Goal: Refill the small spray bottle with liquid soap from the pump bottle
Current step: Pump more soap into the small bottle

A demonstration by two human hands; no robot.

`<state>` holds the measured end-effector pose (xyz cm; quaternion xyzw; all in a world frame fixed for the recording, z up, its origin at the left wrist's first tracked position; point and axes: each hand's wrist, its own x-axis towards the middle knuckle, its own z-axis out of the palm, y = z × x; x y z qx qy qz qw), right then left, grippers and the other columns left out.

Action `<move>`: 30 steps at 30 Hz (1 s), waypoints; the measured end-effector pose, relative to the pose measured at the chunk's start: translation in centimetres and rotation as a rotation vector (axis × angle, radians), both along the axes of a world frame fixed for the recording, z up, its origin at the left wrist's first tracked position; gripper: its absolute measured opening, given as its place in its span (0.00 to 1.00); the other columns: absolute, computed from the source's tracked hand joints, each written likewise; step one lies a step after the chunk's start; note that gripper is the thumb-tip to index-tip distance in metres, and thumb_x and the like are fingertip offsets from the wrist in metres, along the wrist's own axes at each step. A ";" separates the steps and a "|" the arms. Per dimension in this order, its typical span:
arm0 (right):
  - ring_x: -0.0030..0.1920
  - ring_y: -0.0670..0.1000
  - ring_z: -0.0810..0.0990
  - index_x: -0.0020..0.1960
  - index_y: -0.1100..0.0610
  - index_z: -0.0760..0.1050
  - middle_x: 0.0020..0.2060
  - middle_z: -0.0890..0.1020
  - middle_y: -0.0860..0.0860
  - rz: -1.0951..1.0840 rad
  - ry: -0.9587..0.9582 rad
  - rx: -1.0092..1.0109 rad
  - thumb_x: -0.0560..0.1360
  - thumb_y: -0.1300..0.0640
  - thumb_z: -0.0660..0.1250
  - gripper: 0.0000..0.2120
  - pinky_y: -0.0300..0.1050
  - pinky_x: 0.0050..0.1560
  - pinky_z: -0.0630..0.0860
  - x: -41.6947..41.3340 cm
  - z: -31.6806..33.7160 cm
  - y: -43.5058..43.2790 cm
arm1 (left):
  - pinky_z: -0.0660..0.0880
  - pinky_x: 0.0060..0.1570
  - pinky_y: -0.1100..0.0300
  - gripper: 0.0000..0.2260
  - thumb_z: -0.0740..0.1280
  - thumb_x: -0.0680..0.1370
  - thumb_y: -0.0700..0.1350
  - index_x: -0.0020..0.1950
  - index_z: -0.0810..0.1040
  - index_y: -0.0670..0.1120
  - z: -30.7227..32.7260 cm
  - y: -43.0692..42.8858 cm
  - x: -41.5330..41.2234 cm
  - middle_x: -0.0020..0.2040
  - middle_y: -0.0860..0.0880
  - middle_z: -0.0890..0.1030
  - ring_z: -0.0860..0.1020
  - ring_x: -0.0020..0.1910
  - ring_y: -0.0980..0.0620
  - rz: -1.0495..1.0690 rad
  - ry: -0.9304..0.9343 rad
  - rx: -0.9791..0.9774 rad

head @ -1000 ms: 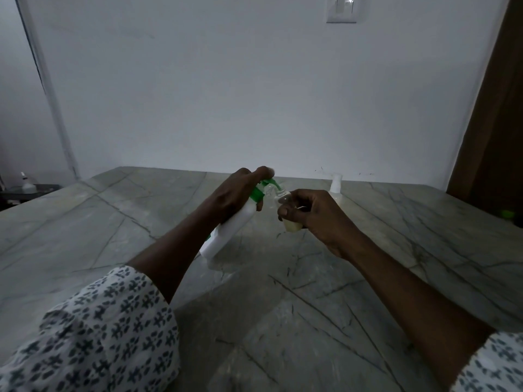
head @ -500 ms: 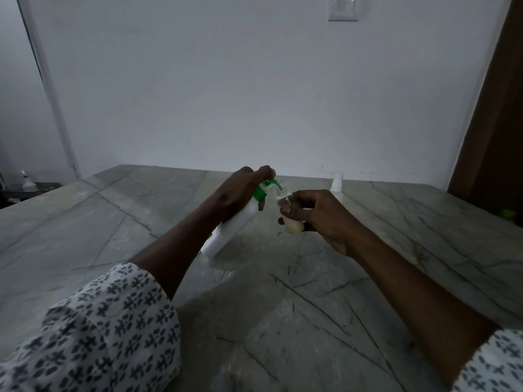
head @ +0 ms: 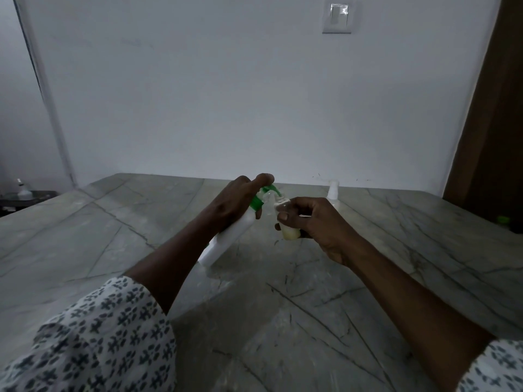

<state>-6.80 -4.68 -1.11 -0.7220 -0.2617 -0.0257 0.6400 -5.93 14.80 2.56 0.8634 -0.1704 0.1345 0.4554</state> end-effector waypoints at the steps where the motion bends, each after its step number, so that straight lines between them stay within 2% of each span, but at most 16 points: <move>1: 0.46 0.55 0.85 0.55 0.58 0.80 0.50 0.83 0.60 -0.001 0.000 -0.005 0.73 0.60 0.72 0.11 0.51 0.47 0.83 0.0 0.0 0.0 | 0.72 0.42 0.56 0.30 0.56 0.77 0.62 0.34 0.81 0.39 0.0 0.0 0.0 0.28 0.45 0.81 0.77 0.27 0.54 -0.008 0.008 -0.017; 6: 0.48 0.54 0.85 0.56 0.58 0.80 0.50 0.84 0.56 -0.026 -0.024 -0.076 0.72 0.58 0.72 0.13 0.56 0.51 0.82 -0.1 -0.4 0.3 | 0.72 0.40 0.55 0.20 0.57 0.73 0.58 0.37 0.77 0.43 0.1 -0.1 -0.4 0.29 0.46 0.81 0.75 0.27 0.52 -0.021 0.036 -0.063; 9: 0.49 0.56 0.84 0.55 0.58 0.80 0.50 0.84 0.58 -0.045 -0.034 -0.083 0.72 0.58 0.72 0.12 0.58 0.51 0.81 -0.2 -0.4 0.4 | 0.72 0.42 0.54 0.21 0.57 0.74 0.58 0.35 0.78 0.43 0.0 0.0 -0.2 0.29 0.46 0.81 0.76 0.29 0.51 -0.026 0.032 -0.063; 12: 0.47 0.56 0.85 0.55 0.59 0.80 0.51 0.82 0.63 -0.032 -0.018 -0.025 0.73 0.60 0.72 0.11 0.55 0.49 0.82 -0.3 -0.1 0.2 | 0.72 0.43 0.55 0.29 0.56 0.77 0.63 0.27 0.80 0.44 -0.1 0.1 0.0 0.29 0.43 0.82 0.77 0.28 0.54 -0.003 -0.026 -0.011; 14: 0.48 0.57 0.85 0.55 0.59 0.80 0.51 0.81 0.64 -0.050 -0.031 -0.030 0.72 0.60 0.72 0.12 0.58 0.52 0.81 -0.3 0.1 0.1 | 0.72 0.43 0.56 0.31 0.55 0.77 0.64 0.25 0.80 0.45 -0.2 0.1 0.1 0.29 0.44 0.82 0.77 0.27 0.56 0.006 -0.045 0.013; 18: 0.53 0.60 0.81 0.55 0.57 0.81 0.50 0.83 0.61 -0.122 -0.077 -0.109 0.72 0.57 0.73 0.12 0.62 0.57 0.77 -0.2 0.2 -0.1 | 0.72 0.43 0.56 0.29 0.56 0.78 0.62 0.27 0.79 0.44 -0.1 -0.1 0.0 0.28 0.44 0.81 0.77 0.28 0.52 -0.020 -0.017 -0.005; 22: 0.53 0.56 0.82 0.56 0.57 0.80 0.49 0.84 0.55 -0.158 -0.121 -0.176 0.72 0.54 0.73 0.14 0.57 0.56 0.79 -0.2 0.3 -0.3 | 0.71 0.41 0.58 0.24 0.56 0.81 0.57 0.35 0.80 0.43 0.1 -0.2 -0.4 0.27 0.48 0.80 0.76 0.27 0.53 -0.026 0.003 -0.023; 25: 0.53 0.55 0.82 0.57 0.58 0.80 0.50 0.84 0.54 -0.155 -0.129 -0.204 0.72 0.54 0.73 0.15 0.55 0.54 0.80 -0.3 0.3 -0.1 | 0.72 0.40 0.57 0.22 0.57 0.79 0.55 0.40 0.80 0.41 0.1 -0.2 -0.6 0.29 0.48 0.80 0.76 0.28 0.52 -0.020 0.006 -0.029; 28: 0.52 0.55 0.82 0.55 0.57 0.81 0.50 0.84 0.54 -0.137 -0.098 -0.192 0.72 0.55 0.73 0.13 0.60 0.56 0.79 -0.4 0.2 0.1 | 0.72 0.42 0.57 0.22 0.57 0.82 0.54 0.39 0.81 0.41 0.1 -0.3 -0.6 0.29 0.48 0.80 0.76 0.29 0.52 -0.001 0.009 -0.017; 30: 0.52 0.57 0.83 0.55 0.57 0.81 0.50 0.84 0.56 -0.111 -0.074 -0.150 0.72 0.56 0.72 0.12 0.63 0.54 0.79 -0.4 0.3 0.0 | 0.73 0.43 0.57 0.26 0.57 0.83 0.56 0.34 0.82 0.43 0.1 -0.3 -0.4 0.27 0.48 0.81 0.77 0.27 0.55 0.006 -0.002 0.008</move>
